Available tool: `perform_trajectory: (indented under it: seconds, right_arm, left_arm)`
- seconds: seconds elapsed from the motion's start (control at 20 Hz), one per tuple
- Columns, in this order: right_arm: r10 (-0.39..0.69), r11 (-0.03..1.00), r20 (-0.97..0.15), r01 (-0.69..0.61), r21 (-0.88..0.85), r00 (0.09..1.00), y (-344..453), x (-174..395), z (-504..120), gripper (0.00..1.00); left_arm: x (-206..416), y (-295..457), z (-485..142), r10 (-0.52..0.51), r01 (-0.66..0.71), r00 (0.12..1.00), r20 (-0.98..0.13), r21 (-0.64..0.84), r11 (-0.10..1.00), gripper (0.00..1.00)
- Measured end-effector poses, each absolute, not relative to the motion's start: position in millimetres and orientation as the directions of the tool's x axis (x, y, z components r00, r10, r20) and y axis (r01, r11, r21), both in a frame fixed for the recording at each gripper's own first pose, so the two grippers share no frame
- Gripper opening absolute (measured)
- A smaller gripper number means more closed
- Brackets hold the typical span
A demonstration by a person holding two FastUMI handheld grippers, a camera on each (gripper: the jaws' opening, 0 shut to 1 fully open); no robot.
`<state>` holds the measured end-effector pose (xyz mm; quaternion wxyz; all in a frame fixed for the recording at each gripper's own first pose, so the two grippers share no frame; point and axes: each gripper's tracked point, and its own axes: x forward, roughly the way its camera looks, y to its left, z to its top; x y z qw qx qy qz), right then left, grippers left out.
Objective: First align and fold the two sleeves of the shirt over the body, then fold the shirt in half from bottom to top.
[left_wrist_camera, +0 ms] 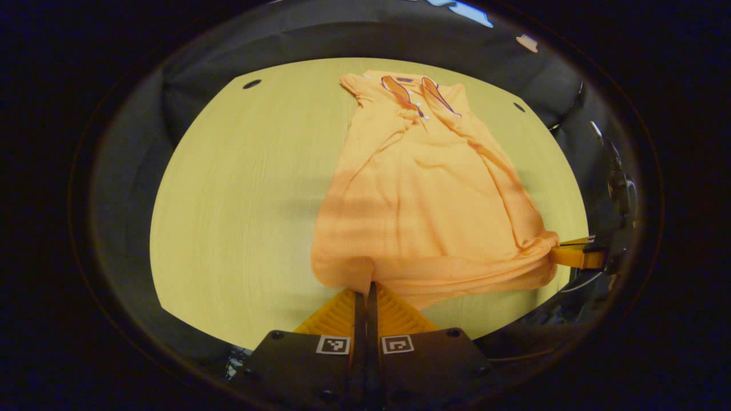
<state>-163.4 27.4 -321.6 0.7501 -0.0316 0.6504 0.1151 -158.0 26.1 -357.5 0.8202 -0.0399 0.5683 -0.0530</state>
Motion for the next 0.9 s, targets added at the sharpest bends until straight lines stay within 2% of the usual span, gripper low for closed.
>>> perform_trajectory:
  seconds: [0.4,0.9]
  right_arm:
    - [0.170,0.974,-0.952,-0.187,0.124,0.253,32.7,-71.9,-287.7,0.00]
    - [0.209,0.973,-0.887,-0.175,0.148,0.412,47.1,82.0,-254.3,0.00]
  left_arm:
    - [-77.5,30.9,-323.1,-0.137,0.024,0.463,-0.876,-0.142,0.990,0.06]
    - [63.3,49.0,-282.6,-0.111,-0.017,0.610,-0.784,-0.153,0.988,0.06]
